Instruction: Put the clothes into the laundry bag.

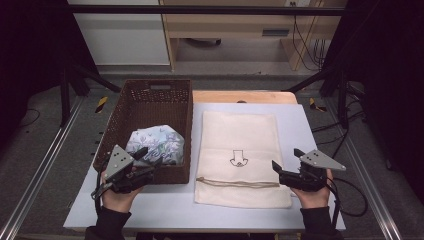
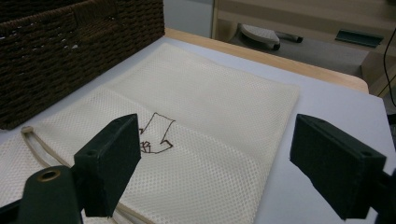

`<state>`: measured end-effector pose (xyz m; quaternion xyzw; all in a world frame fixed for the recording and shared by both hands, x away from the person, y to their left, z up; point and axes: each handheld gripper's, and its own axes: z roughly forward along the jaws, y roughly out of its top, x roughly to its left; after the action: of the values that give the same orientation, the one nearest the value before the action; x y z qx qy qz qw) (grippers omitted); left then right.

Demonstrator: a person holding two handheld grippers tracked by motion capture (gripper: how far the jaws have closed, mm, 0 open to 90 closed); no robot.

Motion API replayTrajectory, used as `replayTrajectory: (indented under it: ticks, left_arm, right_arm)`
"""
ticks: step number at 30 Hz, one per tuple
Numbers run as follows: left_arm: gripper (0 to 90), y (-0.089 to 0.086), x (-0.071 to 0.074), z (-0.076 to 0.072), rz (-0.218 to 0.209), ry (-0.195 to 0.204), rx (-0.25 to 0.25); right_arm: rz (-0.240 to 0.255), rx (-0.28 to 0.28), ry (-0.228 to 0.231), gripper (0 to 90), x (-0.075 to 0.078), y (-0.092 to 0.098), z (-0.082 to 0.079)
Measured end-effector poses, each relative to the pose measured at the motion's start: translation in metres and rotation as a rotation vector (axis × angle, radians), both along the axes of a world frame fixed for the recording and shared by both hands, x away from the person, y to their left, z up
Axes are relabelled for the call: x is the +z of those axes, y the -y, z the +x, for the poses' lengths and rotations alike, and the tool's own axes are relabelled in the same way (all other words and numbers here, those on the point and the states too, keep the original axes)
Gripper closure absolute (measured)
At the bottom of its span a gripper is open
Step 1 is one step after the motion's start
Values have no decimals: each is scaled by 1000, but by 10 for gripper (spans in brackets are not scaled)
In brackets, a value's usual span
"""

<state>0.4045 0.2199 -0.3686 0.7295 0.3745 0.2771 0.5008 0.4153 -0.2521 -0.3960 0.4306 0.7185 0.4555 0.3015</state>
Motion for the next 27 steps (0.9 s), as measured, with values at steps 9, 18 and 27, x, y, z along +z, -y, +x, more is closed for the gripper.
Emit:
replayTrajectory:
  ticks: [9, 18, 27]
  left_arm:
    - [445, 25, 0, -8, -17, -14, -75]
    - [530, 56, -3, -16, -5, -8, -161]
    - [639, 89, -9, -14, -1, -63, -232]
  right_arm:
    - [-12, 18, -12, 175, -1, -9, 1]
    - [-10, 53, -32, 188, -3, -20, 2]
    - [-17, 77, -31, 192, -4, -29, 3]
